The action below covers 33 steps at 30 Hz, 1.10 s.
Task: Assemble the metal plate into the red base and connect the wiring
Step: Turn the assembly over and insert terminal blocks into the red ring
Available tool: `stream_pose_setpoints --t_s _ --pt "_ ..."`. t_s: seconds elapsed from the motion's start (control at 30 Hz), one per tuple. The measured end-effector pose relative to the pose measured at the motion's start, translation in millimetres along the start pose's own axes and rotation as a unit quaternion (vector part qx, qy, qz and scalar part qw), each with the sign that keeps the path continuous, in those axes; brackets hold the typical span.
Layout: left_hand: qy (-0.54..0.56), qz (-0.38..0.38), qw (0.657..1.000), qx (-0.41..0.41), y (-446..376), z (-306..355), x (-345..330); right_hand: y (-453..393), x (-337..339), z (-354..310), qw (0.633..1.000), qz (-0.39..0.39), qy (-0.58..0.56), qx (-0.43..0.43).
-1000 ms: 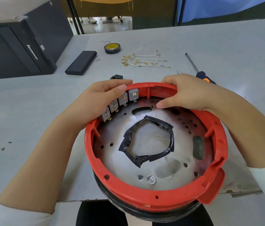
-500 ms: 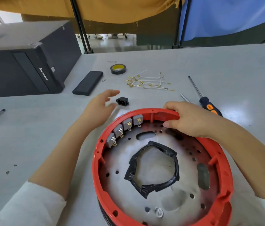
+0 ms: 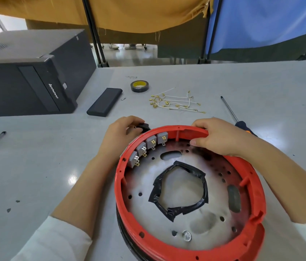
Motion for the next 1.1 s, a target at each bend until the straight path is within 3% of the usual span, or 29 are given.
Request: stream_pose_setpoints --t_s 0.1,0.27,0.37,0.5,0.57,0.7,0.8,0.9,1.1 --pt "0.140 0.090 0.986 0.030 0.5 10.3 20.1 -4.9 -1.5 -2.4 1.000 0.018 0.013 -0.010" --pt "0.199 0.066 0.978 0.011 14.0 41.6 31.2 -5.7 4.0 -12.1 0.991 0.117 0.065 -0.007" --pt "0.157 0.057 0.986 -0.026 24.3 67.4 29.3 1.7 12.1 -27.1 0.985 0.150 0.045 0.069" --pt "0.089 0.023 0.994 -0.065 39.9 95.2 12.3 16.7 16.4 -46.4 0.984 0.114 -0.088 0.107" --pt "0.083 -0.006 0.993 -0.079 45.4 102.9 1.5 23.5 18.1 -51.9 0.983 0.129 -0.061 0.119" --pt "0.086 -0.077 0.991 -0.073 43.8 101.7 0.6 38.9 21.8 -46.6 0.988 0.118 -0.027 0.096" --pt "-0.019 -0.126 0.991 -0.030 38.1 85.6 7.4 50.5 26.1 -34.4 0.989 0.124 -0.042 0.070" --pt "-0.140 -0.104 0.985 -0.006 38.9 74.1 9.3 59.2 27.4 -26.0 0.984 0.125 -0.112 0.057" --pt "-0.212 -0.013 0.976 0.056 47.2 78.4 13.4 65.7 27.0 -24.1 0.982 0.148 -0.110 0.036"
Point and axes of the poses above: each hand's wrist, its own y-axis away from the middle knuckle, its own x-axis out of the back of the hand, z = x × y, the point moved 3 cm from there along -y, towards the middle knuckle, and after that the axes turned 15 degrees about y, right-handed, at the moved point
